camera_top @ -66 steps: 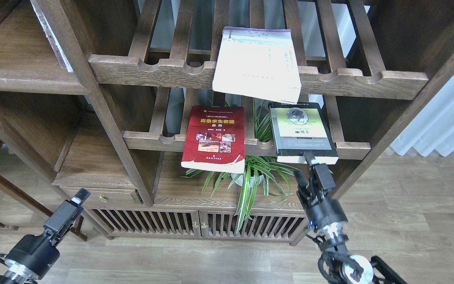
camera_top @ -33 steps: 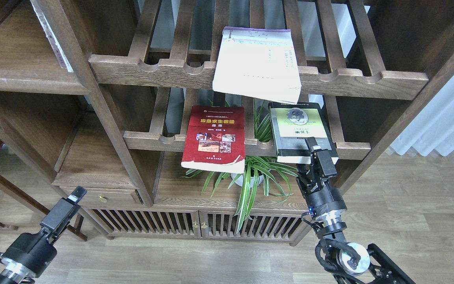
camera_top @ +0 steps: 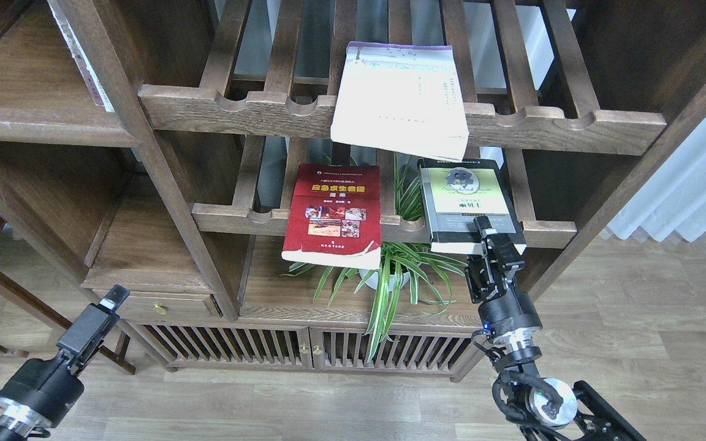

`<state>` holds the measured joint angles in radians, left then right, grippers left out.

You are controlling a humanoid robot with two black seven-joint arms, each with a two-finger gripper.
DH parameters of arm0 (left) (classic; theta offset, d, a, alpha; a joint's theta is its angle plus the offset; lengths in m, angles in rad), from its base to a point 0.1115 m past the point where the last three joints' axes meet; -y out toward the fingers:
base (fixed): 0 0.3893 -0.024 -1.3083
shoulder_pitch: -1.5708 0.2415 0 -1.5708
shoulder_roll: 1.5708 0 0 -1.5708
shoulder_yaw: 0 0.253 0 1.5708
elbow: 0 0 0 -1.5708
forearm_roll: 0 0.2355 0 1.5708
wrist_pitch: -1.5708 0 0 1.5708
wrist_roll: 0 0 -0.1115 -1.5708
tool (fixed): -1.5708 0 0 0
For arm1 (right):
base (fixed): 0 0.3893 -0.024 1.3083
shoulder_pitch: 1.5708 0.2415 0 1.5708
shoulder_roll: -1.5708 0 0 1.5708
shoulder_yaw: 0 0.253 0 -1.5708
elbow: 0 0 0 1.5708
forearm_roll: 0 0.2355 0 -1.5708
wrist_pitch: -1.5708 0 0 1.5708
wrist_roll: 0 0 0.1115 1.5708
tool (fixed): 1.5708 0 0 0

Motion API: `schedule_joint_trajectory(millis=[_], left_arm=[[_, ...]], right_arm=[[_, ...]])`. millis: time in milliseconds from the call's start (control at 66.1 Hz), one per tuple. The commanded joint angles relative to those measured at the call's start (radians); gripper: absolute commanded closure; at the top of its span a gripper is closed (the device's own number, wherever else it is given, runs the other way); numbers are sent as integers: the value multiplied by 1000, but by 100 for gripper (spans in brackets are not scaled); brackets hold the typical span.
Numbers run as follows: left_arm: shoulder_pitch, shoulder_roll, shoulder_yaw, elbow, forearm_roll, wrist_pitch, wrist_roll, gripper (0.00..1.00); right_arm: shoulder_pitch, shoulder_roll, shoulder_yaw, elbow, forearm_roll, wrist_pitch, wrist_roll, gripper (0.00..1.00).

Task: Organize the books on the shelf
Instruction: 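Grasp the bottom edge of the black-bordered book with the right gripper, then pull the black-bordered book off the shelf toward the robot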

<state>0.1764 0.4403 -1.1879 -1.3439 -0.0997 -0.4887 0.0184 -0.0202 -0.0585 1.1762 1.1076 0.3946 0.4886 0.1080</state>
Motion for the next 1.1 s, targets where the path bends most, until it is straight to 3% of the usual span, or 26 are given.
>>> schedule_joint_trajectory(millis=[0, 257, 757, 1090], left_arm=[[0, 0, -1, 0, 0, 0, 0, 0], [0, 0, -10, -1, 0, 0, 0, 0], [-2, 6, 2, -6, 0, 0, 6, 0], [-2, 15, 103, 2, 5, 0, 14, 0]], right_arm=[[2, 0, -1, 0, 0, 0, -1, 94], [-15, -1, -12, 12, 1, 0, 1, 95], [-251, -12, -3, 93, 15, 0, 1, 94], [-389, -113, -20, 101, 44, 0, -1, 94]])
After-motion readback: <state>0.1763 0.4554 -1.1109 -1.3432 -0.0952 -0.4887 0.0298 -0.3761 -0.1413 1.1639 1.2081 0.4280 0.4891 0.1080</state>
